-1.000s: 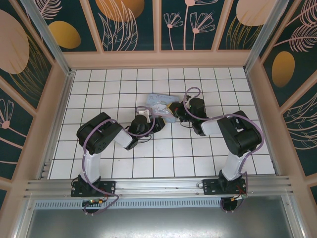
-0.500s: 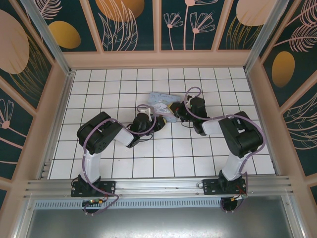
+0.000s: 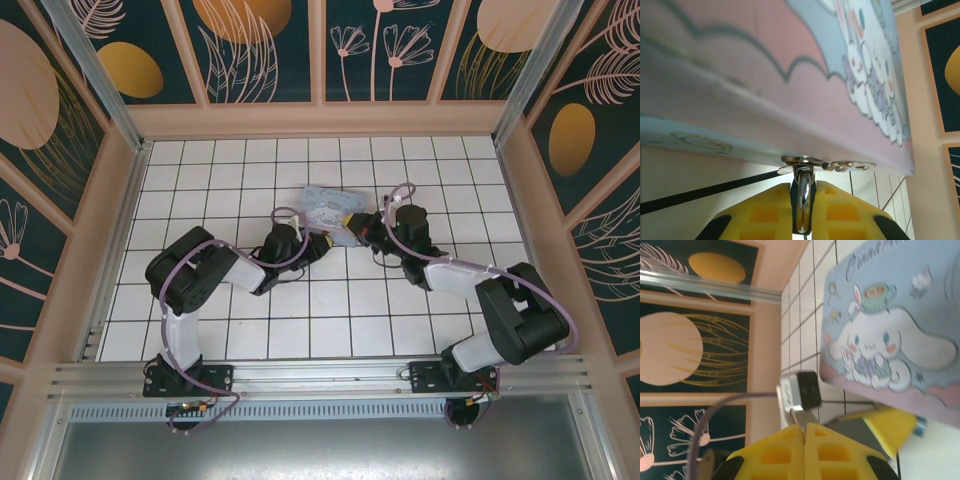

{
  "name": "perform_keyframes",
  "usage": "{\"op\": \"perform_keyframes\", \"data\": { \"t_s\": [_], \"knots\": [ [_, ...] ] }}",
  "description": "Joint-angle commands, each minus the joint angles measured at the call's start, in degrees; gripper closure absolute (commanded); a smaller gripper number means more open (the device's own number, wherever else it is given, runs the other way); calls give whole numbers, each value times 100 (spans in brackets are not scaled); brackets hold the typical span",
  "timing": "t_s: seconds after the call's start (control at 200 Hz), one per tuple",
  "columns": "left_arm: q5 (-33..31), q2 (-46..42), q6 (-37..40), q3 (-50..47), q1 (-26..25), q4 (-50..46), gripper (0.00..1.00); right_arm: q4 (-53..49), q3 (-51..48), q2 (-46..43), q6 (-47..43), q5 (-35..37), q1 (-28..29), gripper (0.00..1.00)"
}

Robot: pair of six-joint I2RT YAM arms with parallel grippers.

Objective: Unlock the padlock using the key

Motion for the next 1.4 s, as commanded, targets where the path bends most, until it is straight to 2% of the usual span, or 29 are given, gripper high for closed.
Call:
{"op": "perform_keyframes", "data": {
  "t_s": [0.0,0.155,0.41,0.596,0.956,1.391],
  "knots": [
    [119,-353,-95,-250,179,-102,100,-16,-257,-244,-42,140,253,100],
    [357,-663,-93,-482,349,-136,100,208,-547,-293,95,368,639,100],
    [1178,-834,-129,-359,413,-309,100,1027,-991,126,484,530,950,100],
    [1712,-892,-170,-239,422,-394,100,1367,-1153,295,627,647,1009,100],
    [2536,-991,-279,-49,444,-358,100,1373,-1416,176,678,836,1000,100],
    [2524,-963,-764,-167,476,-11,100,1399,-1552,5,1131,1206,1009,100]
  ]
}}
